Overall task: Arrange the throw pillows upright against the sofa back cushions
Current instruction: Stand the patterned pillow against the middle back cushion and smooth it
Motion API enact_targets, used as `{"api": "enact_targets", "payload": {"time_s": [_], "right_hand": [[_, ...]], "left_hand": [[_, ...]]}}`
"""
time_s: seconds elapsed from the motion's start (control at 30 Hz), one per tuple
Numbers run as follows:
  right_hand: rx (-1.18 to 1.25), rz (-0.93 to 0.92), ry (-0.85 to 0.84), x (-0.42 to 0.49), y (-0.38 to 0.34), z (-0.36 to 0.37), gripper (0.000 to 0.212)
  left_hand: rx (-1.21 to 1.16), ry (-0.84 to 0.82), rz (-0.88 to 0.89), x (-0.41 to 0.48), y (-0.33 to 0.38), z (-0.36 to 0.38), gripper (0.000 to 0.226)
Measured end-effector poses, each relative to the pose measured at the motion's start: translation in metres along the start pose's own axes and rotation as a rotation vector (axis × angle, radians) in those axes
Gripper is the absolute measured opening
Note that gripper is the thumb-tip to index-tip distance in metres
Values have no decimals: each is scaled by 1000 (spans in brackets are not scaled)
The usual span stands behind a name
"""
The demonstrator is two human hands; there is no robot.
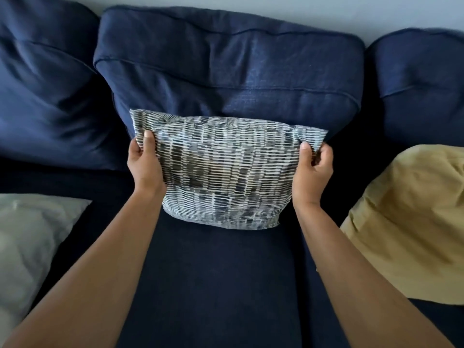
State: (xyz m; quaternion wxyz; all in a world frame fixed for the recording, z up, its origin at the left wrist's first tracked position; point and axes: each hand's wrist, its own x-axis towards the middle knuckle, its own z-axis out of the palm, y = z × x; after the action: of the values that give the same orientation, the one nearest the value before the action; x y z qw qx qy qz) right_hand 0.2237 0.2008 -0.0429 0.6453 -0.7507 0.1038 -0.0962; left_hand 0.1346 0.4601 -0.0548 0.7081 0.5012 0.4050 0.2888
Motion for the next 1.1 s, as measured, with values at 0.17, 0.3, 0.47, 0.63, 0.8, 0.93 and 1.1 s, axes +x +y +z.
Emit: {"api": "enact_targets", "payload": {"time_s": [0.17, 0.3, 0.47, 0.63, 0.8, 0.93, 1.1], "right_hand": [[40, 115, -186, -18, 27, -16, 53], [-294, 213, -524, -42, 85, -43, 75], [-573, 337, -677, -50, 122, -56, 90], [-548, 236, -502, -55, 120, -33, 60], [-648, 231, -427, -61, 129, -30, 60], [-644, 222, -404, -58, 124, -28, 66], [-561, -121, -184, -74, 70, -24, 103]], "left_hand": [[257, -139, -19, 0, -21, -22, 65], [481, -360, -85, -8, -62, -64, 58], [763, -493, -270, -7, -95, -100, 78], [875, -336, -157, -7, -91, -80, 68], [849, -269, -98, -15, -94, -77, 63], [771, -286, -66, -12, -91, -78, 75], [807, -122, 213, -43, -63, -66, 100]]}}
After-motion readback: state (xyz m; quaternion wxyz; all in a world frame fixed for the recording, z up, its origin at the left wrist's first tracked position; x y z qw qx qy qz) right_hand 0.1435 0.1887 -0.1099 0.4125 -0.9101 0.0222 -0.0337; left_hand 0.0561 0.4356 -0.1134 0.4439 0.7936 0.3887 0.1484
